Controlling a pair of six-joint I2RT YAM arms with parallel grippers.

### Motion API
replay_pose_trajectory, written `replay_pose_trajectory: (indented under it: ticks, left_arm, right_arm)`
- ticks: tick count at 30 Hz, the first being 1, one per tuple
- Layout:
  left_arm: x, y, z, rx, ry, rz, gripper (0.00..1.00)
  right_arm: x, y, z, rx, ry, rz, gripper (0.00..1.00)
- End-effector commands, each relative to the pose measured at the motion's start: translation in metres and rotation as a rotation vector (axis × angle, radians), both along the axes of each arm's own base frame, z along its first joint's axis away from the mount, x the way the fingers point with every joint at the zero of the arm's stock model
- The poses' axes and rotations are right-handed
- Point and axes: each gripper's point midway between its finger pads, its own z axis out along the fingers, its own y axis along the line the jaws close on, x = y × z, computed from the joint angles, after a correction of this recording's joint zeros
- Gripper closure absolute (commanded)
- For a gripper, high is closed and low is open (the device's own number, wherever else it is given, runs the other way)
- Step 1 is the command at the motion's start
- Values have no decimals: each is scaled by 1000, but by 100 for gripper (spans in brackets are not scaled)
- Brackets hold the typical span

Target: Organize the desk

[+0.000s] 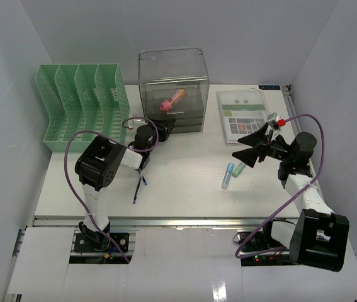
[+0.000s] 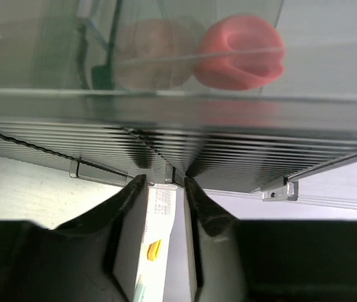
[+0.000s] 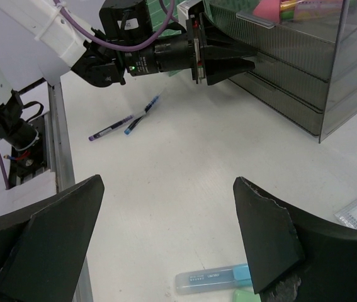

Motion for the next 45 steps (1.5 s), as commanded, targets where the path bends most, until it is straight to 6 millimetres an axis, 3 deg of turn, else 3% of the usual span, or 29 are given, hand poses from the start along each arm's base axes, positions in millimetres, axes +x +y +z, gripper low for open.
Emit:
replay_pose_trajectory:
  ticks: [1,8,13,20,23,25,29,31,33,35,37,41,44,45]
  left_arm:
    - [11,12,4,44,17,67,68]
    - [6,13,2,44,6,61,100]
    - [-11,8,2,61,-23,9,100]
    - [-57,-1,8,61,-46,-58,100]
    - [-81,-4,-7,69,-5,-81,100]
    - [-87,-3,-8,55,1,-86,100]
    - [-94,-2,-11,54,19,-95,89]
    - [-95,-3,-7,60,24,-107,71]
    - [-95,-4,-10,91,60,-115,40]
    - [-96,-5,-5,118,54,-129,30]
    - [-99,-6,4,141,35,-151,23]
    - [-117,-9,27,222,-19,-241,16]
    - [-131,-7,40,303,-65,-297,14]
    - [-137,-3,40,344,-65,-313,14]
  right_arm:
    - [-5,-2,9,-2,-57,14,10]
    - [-5,-4,8,2,-49,11,10]
    - [-6,-5,5,2,-44,13,10]
    - [-5,-6,2,0,-36,9,10]
    - [-2,-8,-1,-2,-13,-3,10]
    - [0,-8,-3,-12,-19,-8,10]
    - [3,-10,-7,-19,2,-21,10]
    - [5,-11,-10,-31,-4,-27,10]
    - [11,-14,-9,-47,2,-59,10]
    - [14,-17,-17,-65,70,-93,10]
    - [27,-25,-17,-131,45,-168,10]
    - [42,-49,-41,-352,90,-358,10]
    - [50,-79,-60,-524,165,-517,10]
    - [54,-100,-71,-604,233,-610,10]
